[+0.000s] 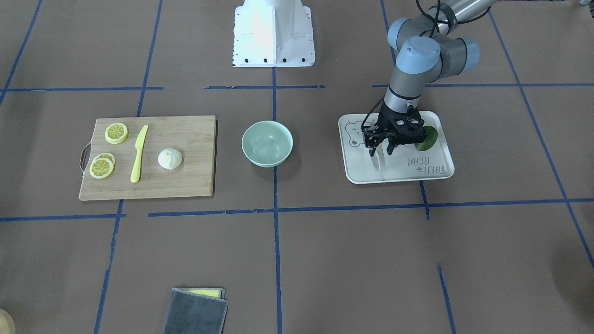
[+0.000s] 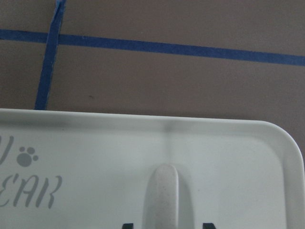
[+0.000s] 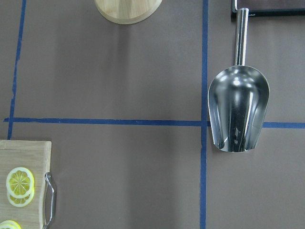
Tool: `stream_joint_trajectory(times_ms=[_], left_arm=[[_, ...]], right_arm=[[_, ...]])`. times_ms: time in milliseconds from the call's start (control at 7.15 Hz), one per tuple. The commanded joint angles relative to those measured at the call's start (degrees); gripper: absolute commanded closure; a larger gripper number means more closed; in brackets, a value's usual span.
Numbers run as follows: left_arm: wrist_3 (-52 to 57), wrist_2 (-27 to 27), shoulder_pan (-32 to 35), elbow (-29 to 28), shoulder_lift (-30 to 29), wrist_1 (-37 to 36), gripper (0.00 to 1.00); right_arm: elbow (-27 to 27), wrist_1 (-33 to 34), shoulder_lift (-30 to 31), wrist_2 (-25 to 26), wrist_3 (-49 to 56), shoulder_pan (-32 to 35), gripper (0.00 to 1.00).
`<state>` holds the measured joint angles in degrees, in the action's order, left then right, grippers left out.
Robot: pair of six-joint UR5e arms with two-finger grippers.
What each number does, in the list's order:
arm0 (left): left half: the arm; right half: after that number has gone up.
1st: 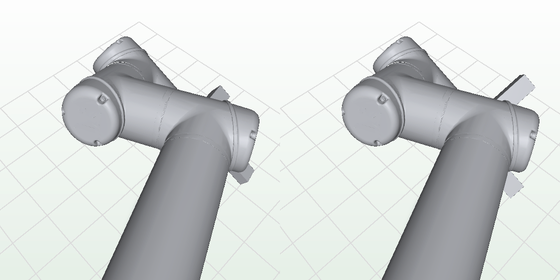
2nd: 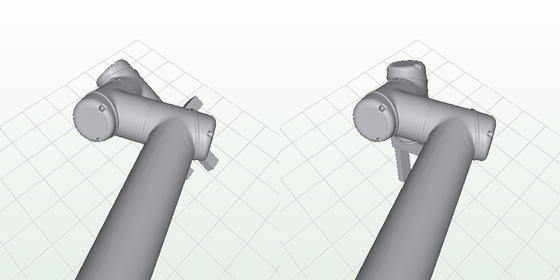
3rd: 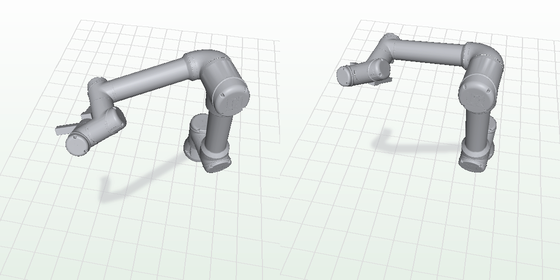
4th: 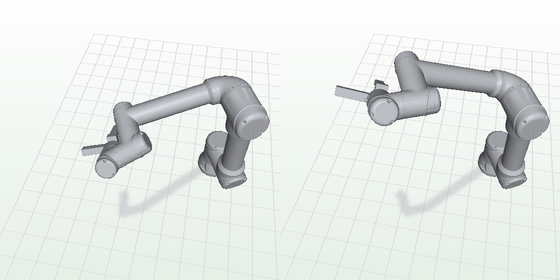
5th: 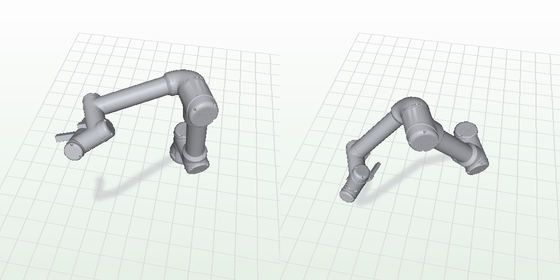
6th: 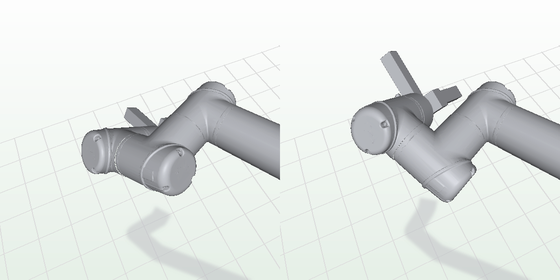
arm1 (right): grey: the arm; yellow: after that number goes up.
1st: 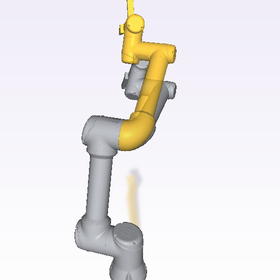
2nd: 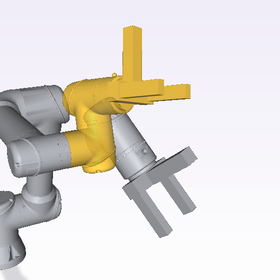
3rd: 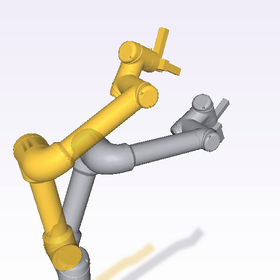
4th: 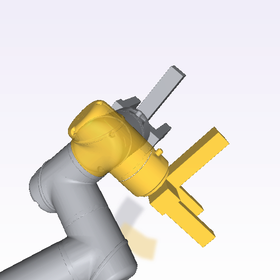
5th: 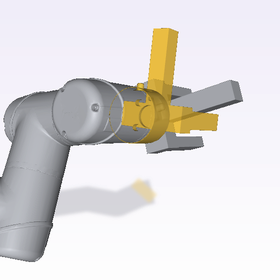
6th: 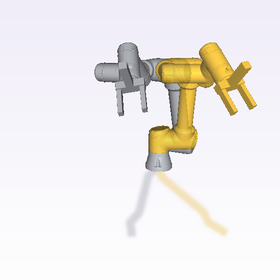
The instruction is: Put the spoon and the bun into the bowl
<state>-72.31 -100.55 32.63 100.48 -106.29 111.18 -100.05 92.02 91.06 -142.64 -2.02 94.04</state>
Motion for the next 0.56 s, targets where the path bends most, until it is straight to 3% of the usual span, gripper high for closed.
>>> stream_joint_trajectory(times_ms=[0,420], left_arm=[[0.1,0.0,0.0,-0.1,0.2,0.0,0.47],[0.1,-0.1,-0.4,-0.9,-0.1,0.0,0.47]], right_arm=[[0.0,0.0,0.0,0.0,-0.1,0.0,0.00],[-1.8,-0.1,-0.3,-0.1,-3.8,-2.0,0.00]])
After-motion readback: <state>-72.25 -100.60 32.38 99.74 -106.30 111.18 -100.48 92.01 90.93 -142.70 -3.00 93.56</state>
